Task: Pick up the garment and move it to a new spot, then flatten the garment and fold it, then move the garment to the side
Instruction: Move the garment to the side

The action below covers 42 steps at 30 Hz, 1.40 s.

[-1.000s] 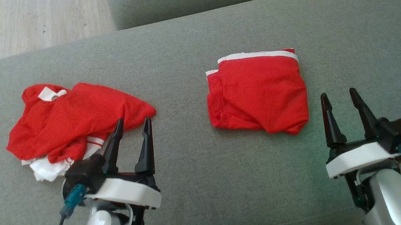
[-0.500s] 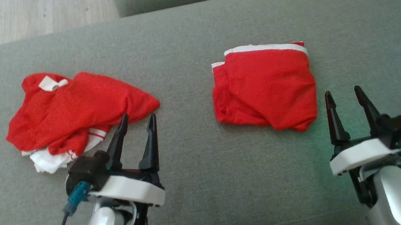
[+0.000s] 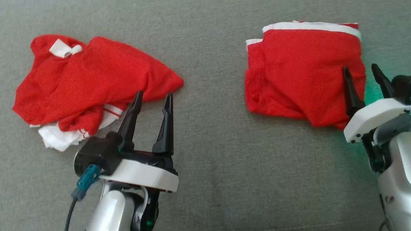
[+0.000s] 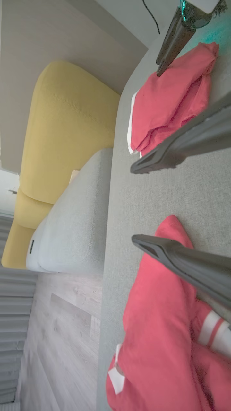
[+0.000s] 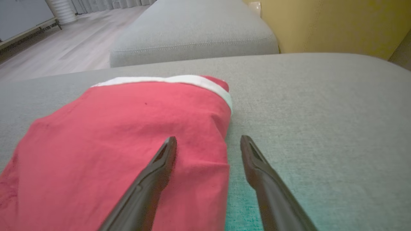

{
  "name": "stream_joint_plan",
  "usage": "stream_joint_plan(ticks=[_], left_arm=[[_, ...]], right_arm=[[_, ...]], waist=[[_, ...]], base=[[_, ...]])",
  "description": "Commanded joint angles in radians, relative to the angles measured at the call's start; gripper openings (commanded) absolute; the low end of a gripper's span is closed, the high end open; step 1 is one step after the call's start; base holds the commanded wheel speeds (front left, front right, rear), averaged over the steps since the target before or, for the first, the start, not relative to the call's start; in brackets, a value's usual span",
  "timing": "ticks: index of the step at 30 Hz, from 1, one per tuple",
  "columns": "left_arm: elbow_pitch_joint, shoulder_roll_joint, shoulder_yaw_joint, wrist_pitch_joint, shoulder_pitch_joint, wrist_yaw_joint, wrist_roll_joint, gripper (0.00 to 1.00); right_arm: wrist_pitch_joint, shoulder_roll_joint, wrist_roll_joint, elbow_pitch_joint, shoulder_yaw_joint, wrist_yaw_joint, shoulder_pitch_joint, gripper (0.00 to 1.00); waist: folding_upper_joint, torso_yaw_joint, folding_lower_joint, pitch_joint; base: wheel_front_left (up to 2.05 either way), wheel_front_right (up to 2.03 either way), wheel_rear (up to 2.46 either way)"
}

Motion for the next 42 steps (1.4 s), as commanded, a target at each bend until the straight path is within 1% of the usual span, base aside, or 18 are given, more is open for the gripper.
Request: stream_joint_plan(ticks=[1, 3, 5, 7, 11, 12, 13, 14, 20, 24, 28, 34, 38, 42], left_arm=[[-0.031, 0.004, 0.024, -0.006, -0.044, 0.008, -0.006, 1.0], [-0.032, 0.004, 0.022, -0.006, -0.046, 0.009, -0.007, 1.0], [-0.035, 0.004, 0.02, -0.006, -0.047, 0.012, -0.02, 1.0], [-0.038, 0.004, 0.022, -0.006, -0.049, 0.014, -0.038, 1.0], [-0.037, 0.004, 0.022, -0.006, -0.055, 0.013, -0.028, 1.0], [-0.036, 0.004, 0.024, -0.006, -0.056, 0.013, -0.026, 1.0], [-0.034, 0.004, 0.026, -0.006, -0.057, 0.012, -0.024, 1.0], [-0.033, 0.004, 0.028, -0.006, -0.057, 0.012, -0.022, 1.0], [-0.024, 0.004, 0.036, -0.006, -0.05, 0.006, -0.011, 1.0], [-0.024, 0.004, 0.044, -0.006, -0.042, 0.001, -0.008, 1.0], [-0.024, 0.004, 0.041, -0.006, -0.041, -0.004, -0.01, 1.0], [-0.034, 0.004, 0.029, -0.006, -0.047, -0.004, -0.016, 1.0], [-0.045, 0.004, 0.026, -0.006, -0.051, -0.001, -0.019, 1.0], [-0.055, 0.004, 0.025, -0.006, -0.06, 0.002, -0.022, 1.0]], right_arm=[[0.019, 0.008, 0.016, 0.004, 0.003, -0.001, -0.047, 1.0], [0.03, 0.008, 0.029, 0.022, -0.003, -0.001, -0.056, 1.0], [0.065, 0.01, 0.089, 0.062, -0.005, -0.001, -0.072, 1.0], [0.096, 0.01, 0.146, 0.093, 0.016, -0.001, -0.085, 1.0], [0.11, 0.011, 0.168, 0.127, 0.055, -0.001, -0.1, 1.0], [0.107, 0.011, 0.167, 0.133, 0.065, -0.001, -0.104, 0.96], [0.099, 0.011, 0.163, 0.137, 0.076, -0.001, -0.107, 0.47], [0.088, 0.007, 0.156, 0.139, 0.088, -0.001, -0.11, 0.0], [-0.01, -0.067, 0.062, 0.134, 0.169, -0.001, -0.124, 0.0], [-0.047, -0.142, 0.019, 0.124, 0.229, -0.001, -0.133, 0.0], [-0.043, -0.256, 0.01, 0.12, 0.298, -0.001, -0.137, 0.0], [-0.005, -0.473, 0.047, 0.146, 0.408, -0.001, -0.141, 0.0], [0.011, -0.595, 0.077, 0.17, 0.423, -0.001, -0.166, 0.0], [0.019, -0.668, 0.073, 0.2, 0.392, -0.001, -0.203, 0.0]], waist=[[0.0, 0.023, -0.0002, 0.022], [0.0, 0.026, -0.0002, 0.025], [0.0, 0.03, -0.0002, 0.031], [0.0, 0.031, -0.0002, 0.037], [0.0, 0.025, -0.0002, 0.044], [0.0, 0.021, -0.0002, 0.044], [0.0, 0.018, -0.0002, 0.043], [0.0, 0.014, -0.0002, 0.041], [0.0, -0.023, -0.0002, 0.011], [0.0, -0.054, -0.0002, -0.01], [0.0, -0.069, -0.0002, -0.022], [0.0, -0.063, -0.0002, -0.015], [0.0, -0.047, -0.0002, 0.006], [0.0, -0.029, -0.0002, 0.032]], base=[[0.0, 0.0, 0.0], [0.0, 0.0, 0.0], [0.0, 0.0, 0.0], [0.0, 0.0, 0.0], [0.0, 0.0, 0.0], [0.0, 0.0, 0.0], [0.0, 0.0, 0.0], [0.0, 0.0, 0.0], [0.0, 0.0, 0.0], [0.0, 0.0, 0.0], [0.0, 0.0, 0.0], [0.0, 0.0, 0.0], [0.0, 0.0, 0.0], [0.0, 0.0, 0.0]])
